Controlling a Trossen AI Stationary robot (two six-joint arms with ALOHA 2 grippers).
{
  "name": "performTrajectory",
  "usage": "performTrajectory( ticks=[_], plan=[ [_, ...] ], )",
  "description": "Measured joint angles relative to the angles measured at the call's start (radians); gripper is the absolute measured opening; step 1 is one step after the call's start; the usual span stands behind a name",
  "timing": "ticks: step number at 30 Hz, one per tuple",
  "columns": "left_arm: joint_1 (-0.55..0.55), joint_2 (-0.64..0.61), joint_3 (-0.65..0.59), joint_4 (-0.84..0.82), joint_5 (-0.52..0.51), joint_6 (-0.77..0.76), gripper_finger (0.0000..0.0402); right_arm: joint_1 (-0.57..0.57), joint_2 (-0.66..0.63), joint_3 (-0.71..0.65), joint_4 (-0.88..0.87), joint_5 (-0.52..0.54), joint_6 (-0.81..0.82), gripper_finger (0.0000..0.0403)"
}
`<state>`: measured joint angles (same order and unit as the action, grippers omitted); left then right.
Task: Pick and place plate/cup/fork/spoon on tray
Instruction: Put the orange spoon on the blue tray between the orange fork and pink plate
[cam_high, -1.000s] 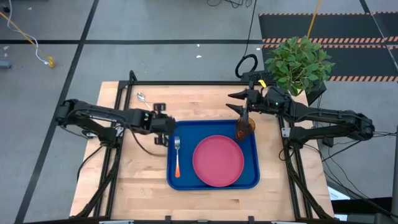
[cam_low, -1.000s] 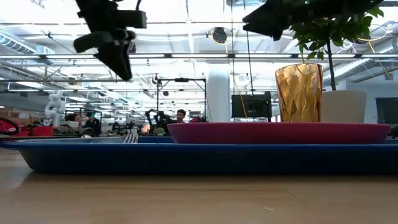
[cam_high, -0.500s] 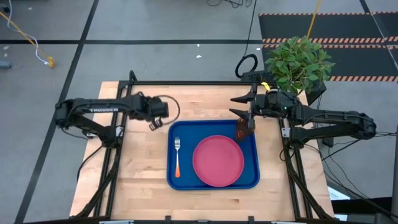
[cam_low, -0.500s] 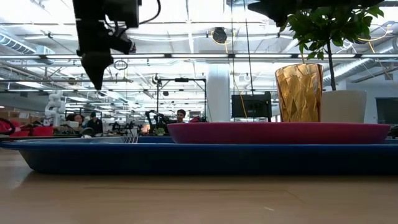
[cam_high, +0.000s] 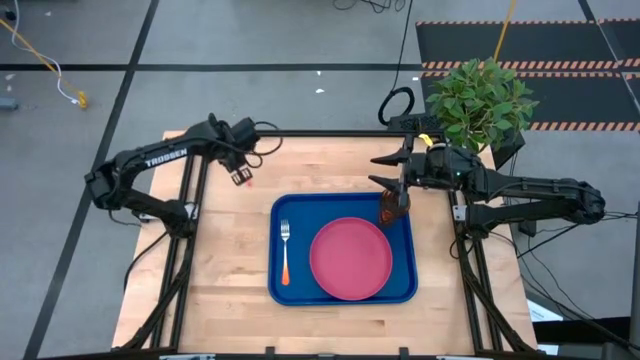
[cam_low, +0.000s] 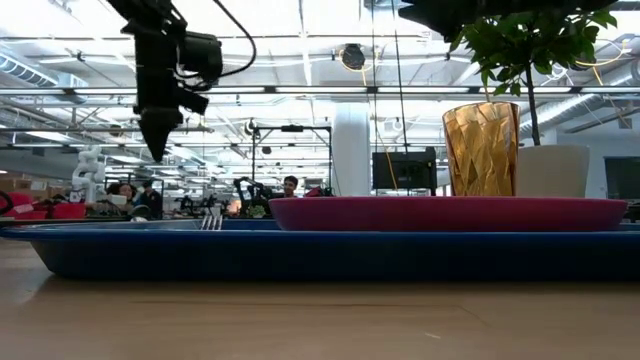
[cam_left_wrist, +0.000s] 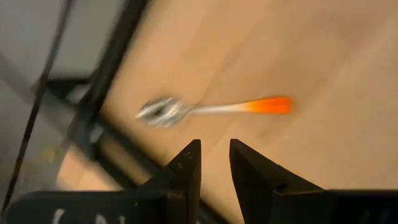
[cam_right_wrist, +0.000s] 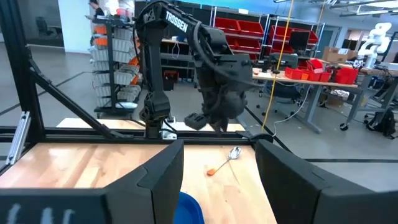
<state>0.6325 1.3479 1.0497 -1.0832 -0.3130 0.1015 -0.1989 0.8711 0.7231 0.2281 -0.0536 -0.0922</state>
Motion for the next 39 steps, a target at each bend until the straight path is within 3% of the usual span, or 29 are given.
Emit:
performTrajectory(
  ticks=[5, 9, 11, 14, 18, 26, 31, 39],
  plan=[
    [0.001, 0.000, -0.080, 0.159, 0.084, 0.267, 0.0088, 0.000, 0.000, 0.000, -0.020, 0.000, -0.006, 0.0192],
    [-0.024, 0.000, -0.172, 0.219, 0.089, 0.622, 0.0088, 0.000, 0.000, 0.000, -0.025, 0.000, -0.020, 0.0192],
    [-0.032, 0.000, -0.216, 0.206, 0.072, 0.826, 0.0088, 0.000, 0.000, 0.000, -0.029, 0.000, -0.024, 0.0192],
    [-0.041, 0.000, -0.272, 0.200, -0.014, 0.999, 0.0088, 0.000, 0.000, 0.000, -0.033, 0.000, -0.025, 0.0192],
    [-0.035, 0.000, -0.305, 0.206, -0.132, 1.071, 0.0088, 0.000, 0.000, 0.000, -0.032, 0.000, -0.029, 0.0192],
    [-0.031, 0.000, -0.306, 0.222, -0.143, 1.190, 0.0088, 0.000, 0.000, 0.000, -0.027, 0.000, -0.027, 0.0192],
    [-0.030, 0.000, -0.306, 0.226, -0.242, 1.227, 0.0088, 0.000, 0.000, 0.000, -0.023, 0.000, -0.028, 0.0192],
    [-0.019, 0.000, -0.306, 0.300, -0.185, 1.233, 0.0088, 0.000, 0.000, 0.000, -0.015, 0.000, -0.032, 0.0192]
  ],
)
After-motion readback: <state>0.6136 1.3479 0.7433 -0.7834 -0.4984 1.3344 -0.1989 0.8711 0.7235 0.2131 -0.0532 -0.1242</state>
